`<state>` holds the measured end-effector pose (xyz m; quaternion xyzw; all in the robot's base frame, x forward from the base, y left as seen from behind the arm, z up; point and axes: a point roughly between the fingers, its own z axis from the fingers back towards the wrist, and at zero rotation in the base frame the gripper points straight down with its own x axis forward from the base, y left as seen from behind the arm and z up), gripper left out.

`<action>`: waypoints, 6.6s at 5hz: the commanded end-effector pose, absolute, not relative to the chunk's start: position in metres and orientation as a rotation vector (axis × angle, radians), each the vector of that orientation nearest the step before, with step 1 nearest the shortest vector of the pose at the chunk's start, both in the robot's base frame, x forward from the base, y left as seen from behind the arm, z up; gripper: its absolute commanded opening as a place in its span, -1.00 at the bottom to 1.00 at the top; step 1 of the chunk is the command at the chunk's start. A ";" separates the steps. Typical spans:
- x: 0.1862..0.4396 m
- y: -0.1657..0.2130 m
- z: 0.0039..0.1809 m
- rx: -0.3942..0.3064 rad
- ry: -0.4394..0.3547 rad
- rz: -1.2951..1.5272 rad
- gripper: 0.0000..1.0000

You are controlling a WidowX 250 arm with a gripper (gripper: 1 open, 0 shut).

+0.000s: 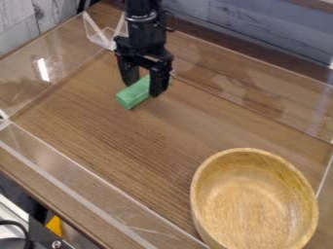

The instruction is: Put the green block in the brown bowl

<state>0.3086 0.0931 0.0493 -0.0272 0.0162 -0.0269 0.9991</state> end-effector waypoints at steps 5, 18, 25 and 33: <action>0.319 0.109 0.034 -0.016 0.009 -0.042 1.00; 0.324 0.090 0.130 -0.088 -0.014 -0.185 -1.00; 0.327 0.084 0.116 -0.064 0.031 -0.289 -1.00; 0.328 0.086 0.111 -0.050 0.060 -0.349 -1.00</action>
